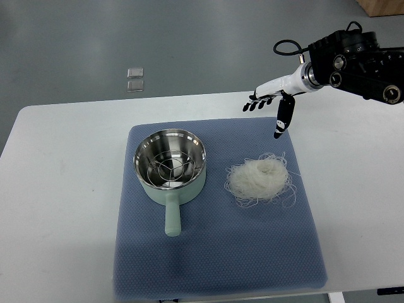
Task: Put vermicelli into pot with right hand
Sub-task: 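Move the right hand over the white vermicelli bundle, fingers open, then close the right hand fingers around the vermicelli bundle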
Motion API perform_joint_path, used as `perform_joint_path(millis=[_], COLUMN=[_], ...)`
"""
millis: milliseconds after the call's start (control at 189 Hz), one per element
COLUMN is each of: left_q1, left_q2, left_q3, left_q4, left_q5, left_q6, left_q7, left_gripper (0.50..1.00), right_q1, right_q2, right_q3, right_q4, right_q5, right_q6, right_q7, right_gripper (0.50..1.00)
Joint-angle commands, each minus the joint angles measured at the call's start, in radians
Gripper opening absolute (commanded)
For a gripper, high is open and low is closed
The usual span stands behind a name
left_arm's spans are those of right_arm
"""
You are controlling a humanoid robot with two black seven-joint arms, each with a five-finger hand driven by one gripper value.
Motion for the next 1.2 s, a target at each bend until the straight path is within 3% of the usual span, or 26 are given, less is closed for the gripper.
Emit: perform_joint_path(millis=[0, 74, 306, 512, 871, 1193], left_q1=[-0.002, -0.002, -0.002, -0.002, -0.002, -0.002], left_q2=[0.0, 0.0, 0.0, 0.0, 0.0, 0.0], left_q3=[0.0, 0.0, -0.003, -0.001, -0.003, -0.003], left_q4=[0.001, -0.001, 0.001, 0.007, 0.011, 0.014], left_q5=[0.001, 0.001, 0.001, 0.001, -0.001, -0.001], left_q6=[0.0, 0.0, 0.0, 0.0, 0.0, 0.002], left_q7=[0.001, 0.001, 0.001, 0.001, 0.001, 0.001], left_gripper=[1.0, 1.0, 1.0, 1.0, 1.0, 1.0], right_q1=[0.081, 0.116, 0.136, 0.059, -0.062, -0.103], right_q2=[-0.004, -0.007, -0.002, -0.002, -0.022, -0.051], right_q3=[-0.067, -0.102, -0.121, -0.118, -0.105, -0.105], right_q4=[0.093, 0.154, 0.185, 0.214, 0.22, 0.275], right_q5=[0.041, 0.112, 0.27, 0.273, 0.267, 0.267], right_q6=[0.033, 0.035, -0.008, -0.116, -0.195, -0.203], right_q7=[-0.033, -0.051, -0.088, -0.088, -0.082, -0.079], right_gripper=[0.928, 0.928, 0.928, 0.926, 0.926, 0.926])
